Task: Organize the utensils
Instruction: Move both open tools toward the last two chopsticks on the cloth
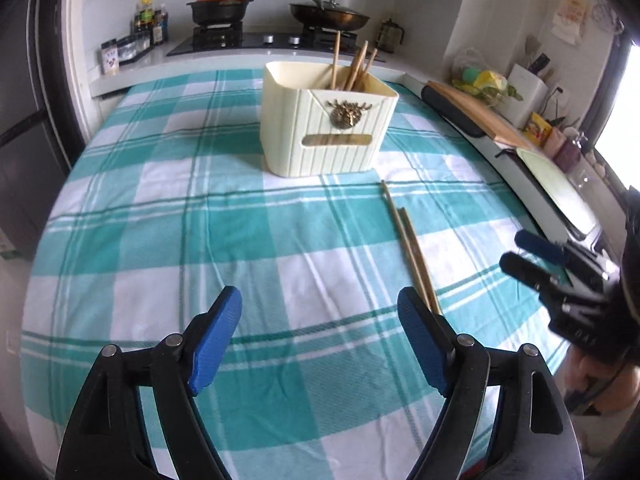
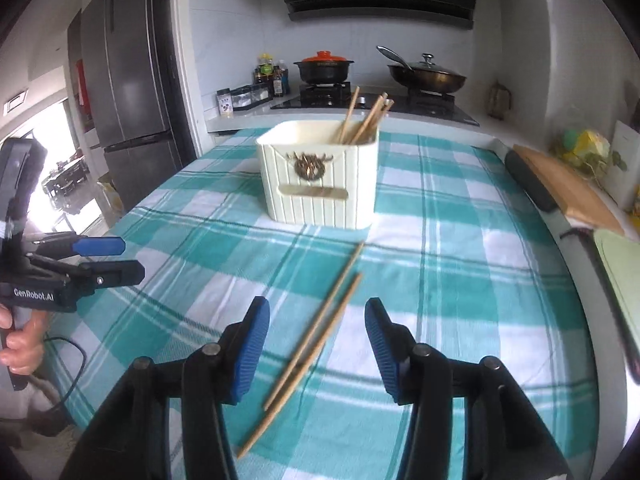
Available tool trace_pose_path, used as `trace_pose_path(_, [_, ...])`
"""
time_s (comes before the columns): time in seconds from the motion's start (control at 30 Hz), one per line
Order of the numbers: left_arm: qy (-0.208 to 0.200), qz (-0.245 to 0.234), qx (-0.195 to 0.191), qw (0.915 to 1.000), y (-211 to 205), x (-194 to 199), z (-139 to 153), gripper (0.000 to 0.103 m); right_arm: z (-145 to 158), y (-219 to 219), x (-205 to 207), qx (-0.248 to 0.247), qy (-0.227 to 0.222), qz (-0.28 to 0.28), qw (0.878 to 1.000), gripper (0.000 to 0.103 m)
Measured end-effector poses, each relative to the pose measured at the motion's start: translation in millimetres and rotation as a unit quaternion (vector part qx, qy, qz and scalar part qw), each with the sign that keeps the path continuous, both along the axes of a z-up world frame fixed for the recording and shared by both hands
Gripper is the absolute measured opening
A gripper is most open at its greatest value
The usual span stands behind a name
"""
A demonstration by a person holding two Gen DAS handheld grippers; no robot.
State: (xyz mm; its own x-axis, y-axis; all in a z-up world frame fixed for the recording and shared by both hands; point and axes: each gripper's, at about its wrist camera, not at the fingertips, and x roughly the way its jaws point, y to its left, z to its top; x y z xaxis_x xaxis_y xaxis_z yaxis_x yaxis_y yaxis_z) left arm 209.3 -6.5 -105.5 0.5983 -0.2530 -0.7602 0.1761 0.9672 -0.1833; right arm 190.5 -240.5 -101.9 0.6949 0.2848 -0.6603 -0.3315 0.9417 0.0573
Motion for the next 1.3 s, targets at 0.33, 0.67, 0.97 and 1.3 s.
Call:
trace_pose_path(0.33, [0.012, 0.002, 0.002, 0.9999, -22, -17, -19, 0.082, -32, -34, -27, 0.013, 0.026, -0.088, 0.996, 0.051])
trace_pose_path(0.67, [0.012, 0.026, 0.011, 0.9995, -15, -21, -23, 0.085, -33, -26, -30, 0.023, 0.016, -0.086, 0.996, 0.051])
trace_pose_path(0.97, [0.024, 0.022, 0.020, 0.9993, -23, -17, -33, 0.085, -36, -32, -31, 0.030, 0.013, -0.095, 0.995, 0.051])
trace_pose_path(1.3, [0.060, -0.012, 0.035, 0.9975, -50, 23, -50, 0.085, -42, -44, -29, 0.043, 0.016, -0.115, 0.992, 0.051])
